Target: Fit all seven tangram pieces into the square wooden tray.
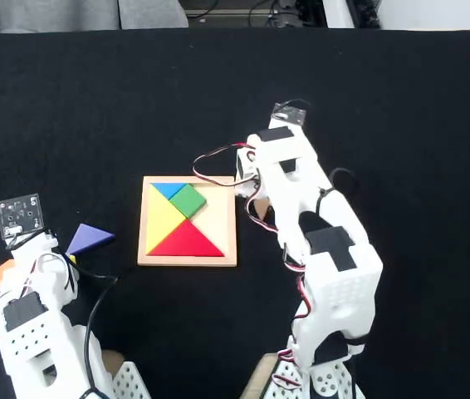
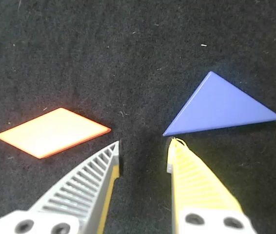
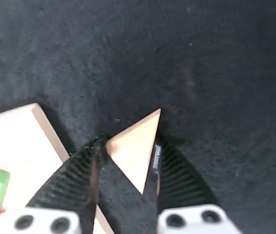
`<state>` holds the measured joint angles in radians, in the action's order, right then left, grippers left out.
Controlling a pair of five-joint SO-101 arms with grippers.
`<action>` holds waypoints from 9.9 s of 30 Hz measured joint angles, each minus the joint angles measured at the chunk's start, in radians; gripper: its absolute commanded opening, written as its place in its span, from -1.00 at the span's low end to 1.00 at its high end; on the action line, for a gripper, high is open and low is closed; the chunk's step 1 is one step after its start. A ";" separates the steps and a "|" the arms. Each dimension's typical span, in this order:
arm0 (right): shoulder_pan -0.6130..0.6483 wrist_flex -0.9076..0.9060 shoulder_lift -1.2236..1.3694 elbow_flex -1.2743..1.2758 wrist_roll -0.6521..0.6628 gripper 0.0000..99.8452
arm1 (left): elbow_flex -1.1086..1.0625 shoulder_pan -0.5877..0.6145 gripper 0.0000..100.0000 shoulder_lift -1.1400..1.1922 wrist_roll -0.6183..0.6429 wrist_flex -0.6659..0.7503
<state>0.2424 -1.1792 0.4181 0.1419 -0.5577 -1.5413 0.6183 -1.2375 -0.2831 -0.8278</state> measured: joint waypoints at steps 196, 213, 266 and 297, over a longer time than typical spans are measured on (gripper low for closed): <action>-0.060 0.381 -0.242 0.333 0.491 -0.98 | 0.715 0.319 -0.54 1.117 -1.163 0.028; -0.060 0.381 -0.242 0.333 0.491 -0.98 | 0.911 0.322 -0.54 1.312 -1.165 0.021; -0.060 0.381 -0.242 0.333 0.491 -0.98 | 1.053 0.328 -0.54 1.356 -1.157 -0.100; -0.060 0.381 -0.242 0.333 0.491 -0.98 | 1.232 0.318 -0.55 1.341 -1.131 -0.479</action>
<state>0.1826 -0.7986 0.1757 0.4749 -0.0667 -0.3092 0.9360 0.1036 -1.4139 -1.3065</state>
